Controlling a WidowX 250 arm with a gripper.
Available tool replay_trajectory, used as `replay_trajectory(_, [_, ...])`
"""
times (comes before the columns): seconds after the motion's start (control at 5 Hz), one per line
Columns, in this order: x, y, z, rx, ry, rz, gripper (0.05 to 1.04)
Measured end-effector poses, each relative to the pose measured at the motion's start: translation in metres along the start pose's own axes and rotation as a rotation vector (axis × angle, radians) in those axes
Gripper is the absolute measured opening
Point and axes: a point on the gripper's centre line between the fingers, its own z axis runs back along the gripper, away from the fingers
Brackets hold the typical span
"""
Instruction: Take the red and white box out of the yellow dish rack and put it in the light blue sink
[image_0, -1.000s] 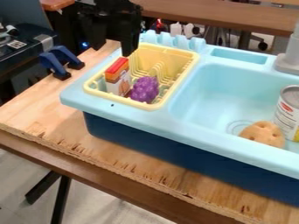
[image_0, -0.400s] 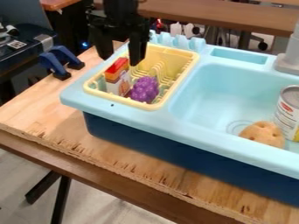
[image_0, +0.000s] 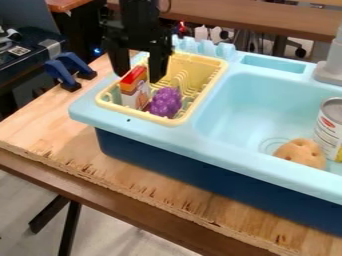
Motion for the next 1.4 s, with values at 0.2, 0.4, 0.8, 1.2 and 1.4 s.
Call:
replay_trajectory(0.2, [-0.002, 0.004, -0.003, 0.001, 0.018, 0.012, 1.001])
replay_trajectory(0.4, [-0.002, 0.010, -0.006, -0.018, 0.025, 0.027, 0.948])
replay_trajectory(0.8, [0.002, 0.012, -0.006, -0.033, -0.001, 0.032, 0.391])
replay_trajectory(1.2, [0.000, 0.010, -0.007, -0.053, -0.010, 0.042, 0.375])
replay_trajectory(1.4, [-0.003, 0.004, 0.005, -0.017, -0.026, 0.050, 0.375])
